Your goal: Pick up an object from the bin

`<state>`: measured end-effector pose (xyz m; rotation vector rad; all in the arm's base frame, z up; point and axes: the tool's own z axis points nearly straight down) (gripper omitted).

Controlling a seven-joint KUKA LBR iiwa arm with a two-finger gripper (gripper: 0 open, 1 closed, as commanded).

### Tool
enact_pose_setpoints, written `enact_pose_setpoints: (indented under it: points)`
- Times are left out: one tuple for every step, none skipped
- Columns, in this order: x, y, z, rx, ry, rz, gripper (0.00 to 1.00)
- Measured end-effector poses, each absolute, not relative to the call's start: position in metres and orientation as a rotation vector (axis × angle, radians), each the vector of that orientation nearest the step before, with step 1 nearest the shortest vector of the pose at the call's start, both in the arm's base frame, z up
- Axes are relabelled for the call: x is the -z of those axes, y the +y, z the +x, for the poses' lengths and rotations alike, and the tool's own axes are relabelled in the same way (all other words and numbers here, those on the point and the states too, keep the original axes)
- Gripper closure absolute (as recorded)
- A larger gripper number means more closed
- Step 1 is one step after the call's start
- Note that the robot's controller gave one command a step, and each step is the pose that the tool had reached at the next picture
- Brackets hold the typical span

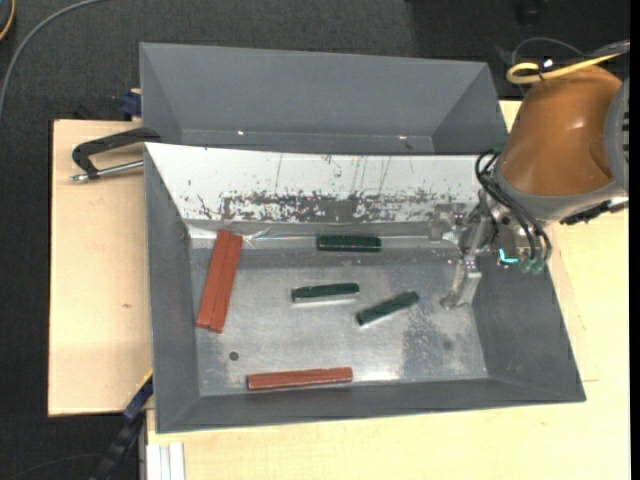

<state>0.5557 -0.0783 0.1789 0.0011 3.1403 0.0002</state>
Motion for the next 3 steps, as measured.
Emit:
enact_pose_setpoints:
  points:
    - [-0.066,-0.056,0.547,-0.004,3.148,-0.052,0.0]
    - [-0.071,-0.057,0.55,0.0,3.14,-0.051,1.0]
    - [-0.215,-0.07,0.57,0.004,3.122,-0.152,1.0]
